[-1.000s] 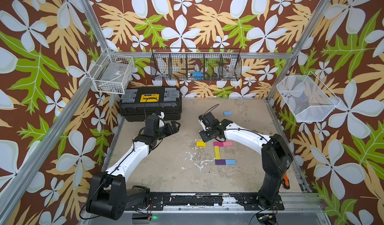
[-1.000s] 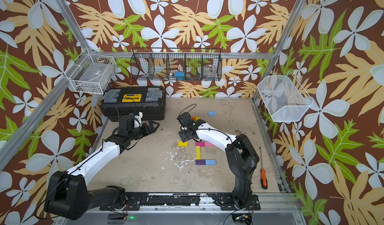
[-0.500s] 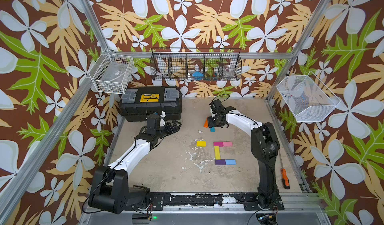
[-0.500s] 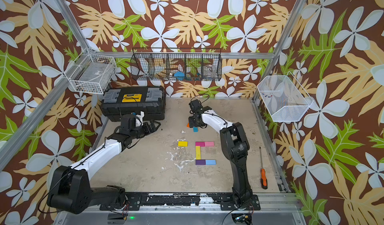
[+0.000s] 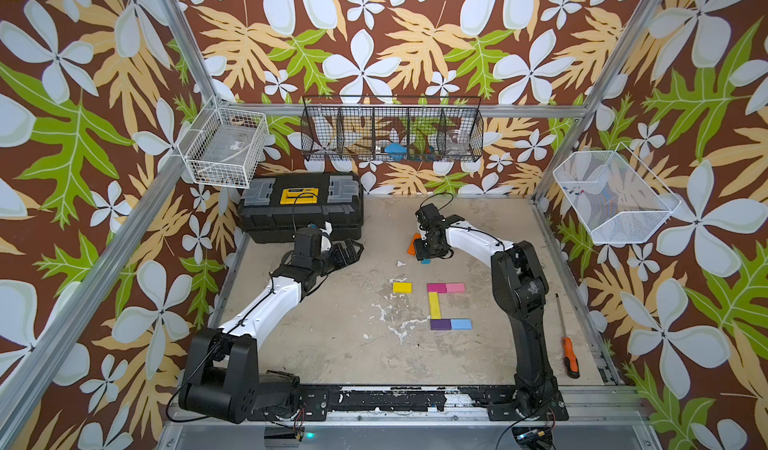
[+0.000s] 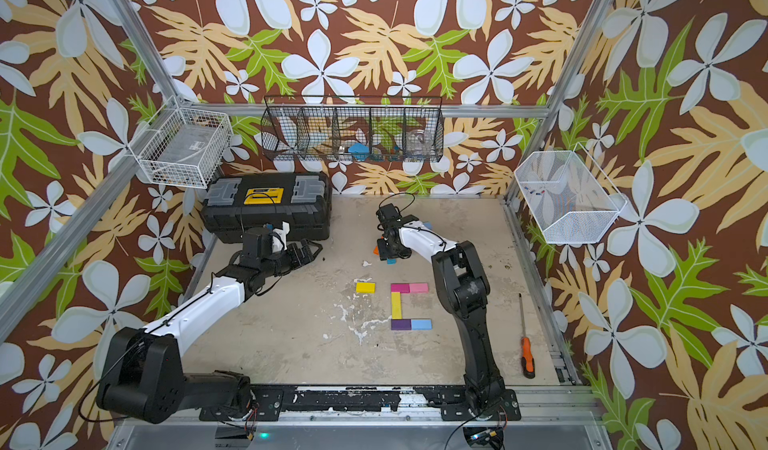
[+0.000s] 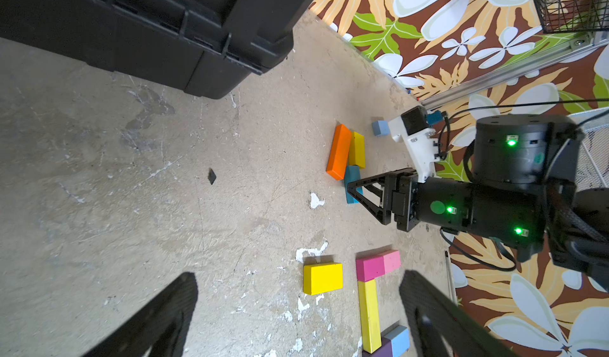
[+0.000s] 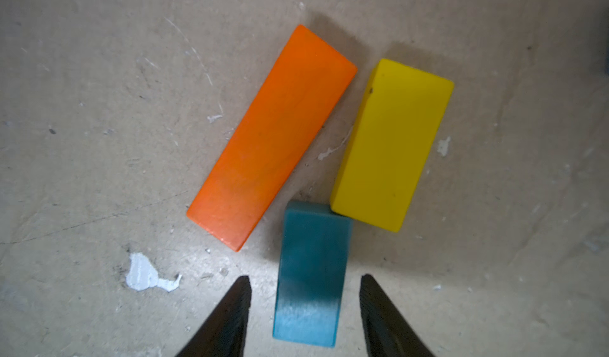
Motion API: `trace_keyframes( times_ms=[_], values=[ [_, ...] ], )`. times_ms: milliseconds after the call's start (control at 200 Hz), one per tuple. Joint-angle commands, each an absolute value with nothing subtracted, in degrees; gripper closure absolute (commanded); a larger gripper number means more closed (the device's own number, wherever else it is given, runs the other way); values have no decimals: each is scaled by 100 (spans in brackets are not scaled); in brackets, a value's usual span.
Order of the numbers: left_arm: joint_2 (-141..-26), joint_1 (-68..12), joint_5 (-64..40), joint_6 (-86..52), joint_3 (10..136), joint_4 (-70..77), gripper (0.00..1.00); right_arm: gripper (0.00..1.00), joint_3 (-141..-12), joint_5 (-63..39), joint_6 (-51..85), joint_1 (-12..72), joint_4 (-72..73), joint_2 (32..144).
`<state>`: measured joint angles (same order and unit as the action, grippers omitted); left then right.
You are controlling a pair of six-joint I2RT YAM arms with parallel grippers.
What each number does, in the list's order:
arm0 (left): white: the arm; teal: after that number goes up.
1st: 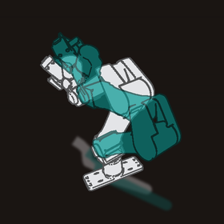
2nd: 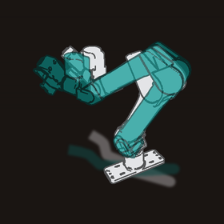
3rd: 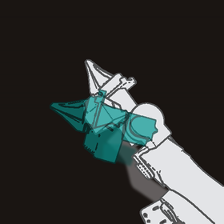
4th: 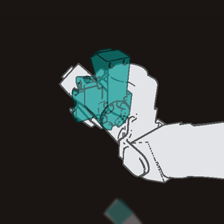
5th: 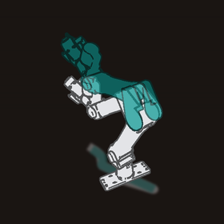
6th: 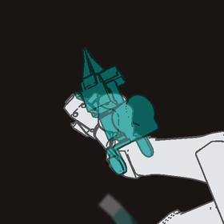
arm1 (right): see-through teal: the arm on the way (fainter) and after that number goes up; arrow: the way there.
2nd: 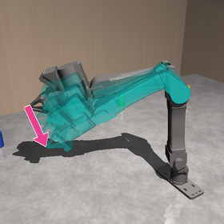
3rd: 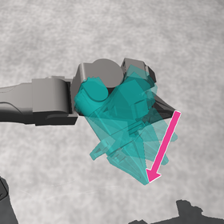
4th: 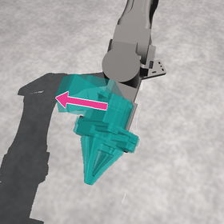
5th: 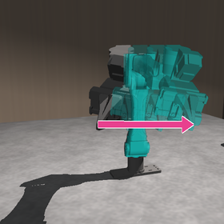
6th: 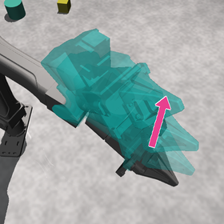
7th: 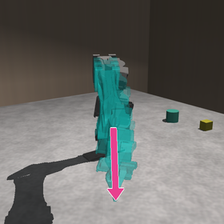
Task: Assemble the letter c with building blocks
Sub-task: Pick up the building block from the center of the board.
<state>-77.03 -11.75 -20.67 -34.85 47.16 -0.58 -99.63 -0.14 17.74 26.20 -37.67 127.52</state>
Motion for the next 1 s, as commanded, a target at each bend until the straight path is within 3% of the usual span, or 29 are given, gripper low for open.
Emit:
trace_keyframes(
  times_ms=[0,195,315,581,996],
  values=[
    [-7692,-1165,-2128,-3519,4755,2,0,50,-9976,23,1710,2619,-3806,12862],
    [-7628,-1168,-2149,-3524,4755,-42,0,80,-9664,-21,1662,2619,-3647,12646],
    [-7561,-1166,-2103,-3459,4781,-126,0,94,-9198,-185,1702,2619,-3438,12077],
    [-7560,-1125,-1886,-3142,5015,-414,0,96,-8908,-600,1356,3144,-3261,11068],
    [-7649,59,-2059,-2840,5317,-912,0,96,-9297,-158,-242,4893,-3436,11731]
  ],
)
